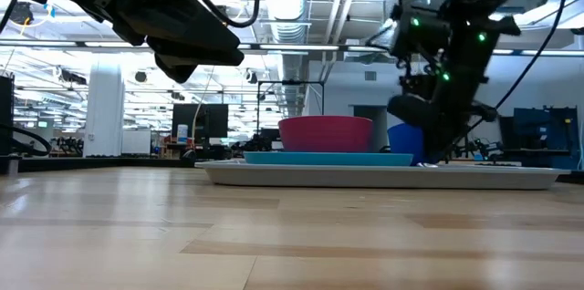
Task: Set up tray
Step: Return to Home Position
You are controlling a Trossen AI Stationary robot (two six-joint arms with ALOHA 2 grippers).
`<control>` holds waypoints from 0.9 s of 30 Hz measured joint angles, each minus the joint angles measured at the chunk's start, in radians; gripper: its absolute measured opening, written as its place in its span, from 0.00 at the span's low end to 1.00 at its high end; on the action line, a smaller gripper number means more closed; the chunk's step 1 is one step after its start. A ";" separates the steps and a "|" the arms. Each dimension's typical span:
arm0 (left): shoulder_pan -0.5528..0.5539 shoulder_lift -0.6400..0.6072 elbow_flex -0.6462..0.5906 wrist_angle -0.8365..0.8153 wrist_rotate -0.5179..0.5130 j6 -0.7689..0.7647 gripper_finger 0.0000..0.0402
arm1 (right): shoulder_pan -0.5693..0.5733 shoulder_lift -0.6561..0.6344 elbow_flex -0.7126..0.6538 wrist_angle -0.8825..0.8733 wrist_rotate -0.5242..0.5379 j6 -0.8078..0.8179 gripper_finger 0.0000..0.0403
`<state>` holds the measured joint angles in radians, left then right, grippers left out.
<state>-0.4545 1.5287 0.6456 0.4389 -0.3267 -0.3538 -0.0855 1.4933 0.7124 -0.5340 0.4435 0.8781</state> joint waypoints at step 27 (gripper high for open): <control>0.000 -1.370 -0.056 -1.066 -0.363 0.238 0.20 | 0.482 -0.656 0.027 -0.118 0.175 -0.674 0.00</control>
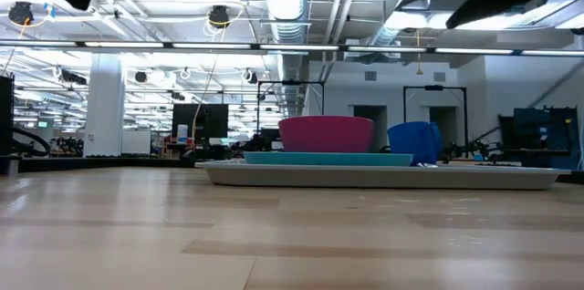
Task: Set up tray
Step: Return to Home Position
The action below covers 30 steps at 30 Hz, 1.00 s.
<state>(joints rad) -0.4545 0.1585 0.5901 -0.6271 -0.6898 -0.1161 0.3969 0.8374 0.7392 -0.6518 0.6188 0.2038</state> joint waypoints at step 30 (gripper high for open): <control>0.005 -0.016 -0.572 1.039 0.051 0.372 0.20 | -0.224 -0.499 -0.732 0.937 -0.276 -0.240 0.00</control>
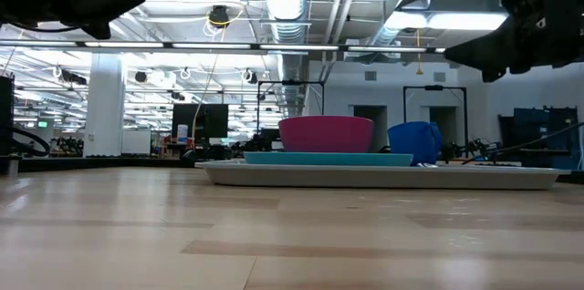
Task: Set up tray
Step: Return to Home Position
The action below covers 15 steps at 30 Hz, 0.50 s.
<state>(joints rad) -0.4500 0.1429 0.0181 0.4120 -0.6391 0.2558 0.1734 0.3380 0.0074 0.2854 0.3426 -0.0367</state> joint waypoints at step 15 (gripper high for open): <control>0.060 0.001 -0.007 -0.129 0.130 -0.083 0.20 | -0.001 -0.175 -0.001 -0.210 0.025 -0.025 0.00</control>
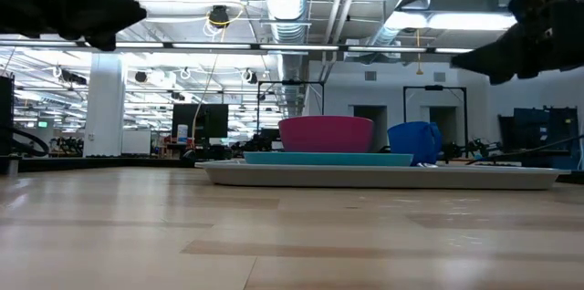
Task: Set up tray
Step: Return to Home Position
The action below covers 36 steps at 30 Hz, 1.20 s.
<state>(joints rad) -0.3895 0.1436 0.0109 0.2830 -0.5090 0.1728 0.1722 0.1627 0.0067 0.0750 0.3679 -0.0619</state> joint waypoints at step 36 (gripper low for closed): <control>0.282 -0.055 0.021 -0.068 0.481 -0.011 0.20 | 0.000 0.000 -0.001 -0.010 0.000 0.055 0.00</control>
<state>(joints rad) -0.1070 0.0882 0.0321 0.2147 -0.0278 0.1614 0.1722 0.1631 0.0059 0.0652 0.3676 -0.0073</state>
